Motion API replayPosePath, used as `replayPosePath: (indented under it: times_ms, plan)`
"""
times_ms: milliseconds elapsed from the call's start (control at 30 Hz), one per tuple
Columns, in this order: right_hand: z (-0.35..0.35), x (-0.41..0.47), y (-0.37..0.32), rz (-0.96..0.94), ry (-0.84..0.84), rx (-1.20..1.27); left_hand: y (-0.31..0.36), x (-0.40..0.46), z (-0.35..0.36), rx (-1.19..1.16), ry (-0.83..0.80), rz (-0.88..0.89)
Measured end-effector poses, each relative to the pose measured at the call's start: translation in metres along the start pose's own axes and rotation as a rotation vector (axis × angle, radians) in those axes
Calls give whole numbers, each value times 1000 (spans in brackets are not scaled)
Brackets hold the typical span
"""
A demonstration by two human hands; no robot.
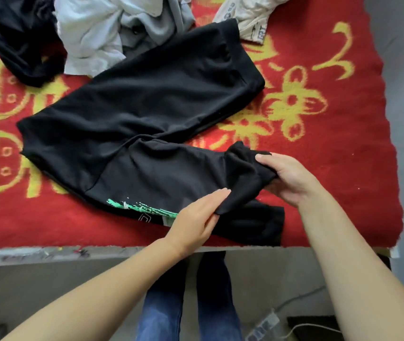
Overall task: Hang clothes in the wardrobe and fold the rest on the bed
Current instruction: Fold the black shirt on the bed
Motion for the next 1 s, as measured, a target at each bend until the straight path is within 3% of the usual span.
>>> replayPosePath:
  times_ms: [100,167,233,300,433,600,700,800,900,1000]
  plan:
    - [-49,-47,27,64,251,-542,-1,-30,27,196,-149,145]
    - [-77,-72,62,123,454,-738,-27,-49,49,378,-320,71]
    - [-91,-82,104,156,522,-701,-74,-69,52,538,-409,-171]
    - [-91,-79,135,182,530,-646,-115,-86,33,624,-347,-388]
    - [-92,-64,158,234,625,-500,-166,-106,2,724,-384,-592]
    - [-78,-44,154,351,534,-277,-190,-87,-14,850,-468,-605]
    - [-65,-37,104,86,480,-149,-191,-74,-12,864,-466,-579]
    - [-73,-59,61,-135,506,-293,-189,-78,-16,836,-448,-542]
    - [-106,-91,91,50,622,-434,-194,-86,-29,780,-422,-509]
    - [-108,-95,122,236,559,-257,-189,-91,-43,677,-339,-411]
Point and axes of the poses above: each hand's wrist, its own x-axis towards the middle knuckle, its own z-axis out of the palm, y = z × x, the point moved 8 cm from there along x, towards the middle knuckle, and after that the axes turned 9 degrees about -y, right-handed, at the moved point
